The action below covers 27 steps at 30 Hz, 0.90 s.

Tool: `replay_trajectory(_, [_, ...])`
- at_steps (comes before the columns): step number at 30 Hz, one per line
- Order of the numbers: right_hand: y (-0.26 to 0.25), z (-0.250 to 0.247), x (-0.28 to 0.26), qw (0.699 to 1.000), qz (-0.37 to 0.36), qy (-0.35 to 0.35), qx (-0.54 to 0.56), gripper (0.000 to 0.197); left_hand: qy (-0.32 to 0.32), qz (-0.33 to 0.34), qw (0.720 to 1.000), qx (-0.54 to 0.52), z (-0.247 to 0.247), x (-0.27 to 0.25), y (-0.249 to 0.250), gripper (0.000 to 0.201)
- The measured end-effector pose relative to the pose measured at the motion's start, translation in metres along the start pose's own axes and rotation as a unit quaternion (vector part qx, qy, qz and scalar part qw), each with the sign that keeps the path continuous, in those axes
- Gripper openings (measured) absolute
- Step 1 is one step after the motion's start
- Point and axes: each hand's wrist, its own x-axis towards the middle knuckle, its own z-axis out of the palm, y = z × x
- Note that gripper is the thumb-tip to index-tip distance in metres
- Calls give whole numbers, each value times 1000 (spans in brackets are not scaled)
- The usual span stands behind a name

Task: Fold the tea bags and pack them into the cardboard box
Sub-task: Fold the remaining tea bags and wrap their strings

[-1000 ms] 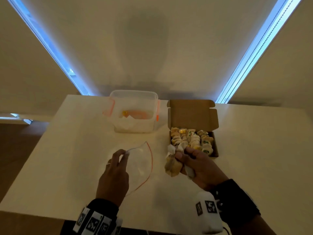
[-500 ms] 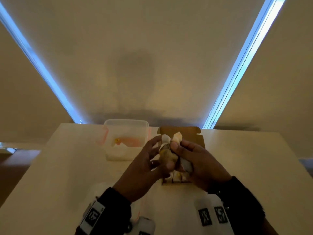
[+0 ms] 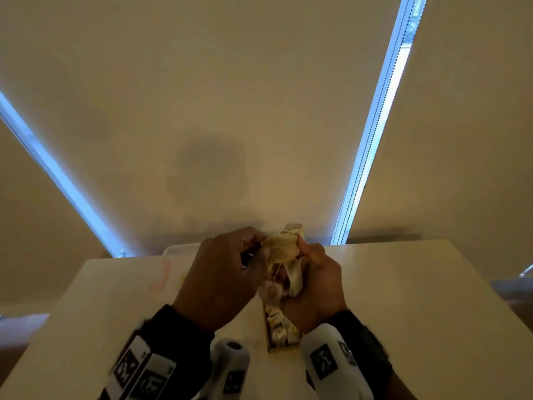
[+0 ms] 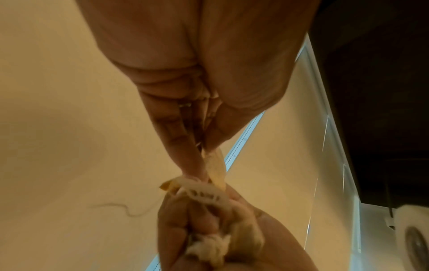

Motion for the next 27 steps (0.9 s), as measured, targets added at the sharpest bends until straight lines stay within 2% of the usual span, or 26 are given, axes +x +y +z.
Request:
replay_trajectory(3, [2,6,6,1000,14,21,14,56,6,-47,998,-39,2,6,-3,12])
replay_trajectory(6, [6,10,12,998,-38,44,16,56,23,-79,993,-88,5,9,-5,14])
replay_trajectory(9, [12,17,15,997,-24,30,74,49,44,-64,991,-105,2,12,-6,15])
replay_trajectory(11, [16,17,17,994,-11,29,103,56,62,-47,992,-101,-1,14,-8,14])
replay_trajectory(13, [20,14,18,992,-6,23,126,53,90,-44,989,-110,-5,17,-10,13])
replay_trajectory(16, [19,14,18,987,18,-20,156,49,119,-51,978,-162,-12,23,-11,19])
replay_trajectory(18, [19,15,19,986,29,-22,162,44,128,-56,968,-208,-14,25,-10,24])
replay_trajectory(20, [18,16,20,987,9,-16,162,39,135,-70,947,-281,-16,28,-11,26])
replay_trajectory(23, [16,19,16,985,23,-56,165,46,153,-87,901,-395,-18,31,-13,29])
replay_trajectory(27, [13,10,18,984,13,-49,169,59,163,-156,817,-531,-23,35,-11,22])
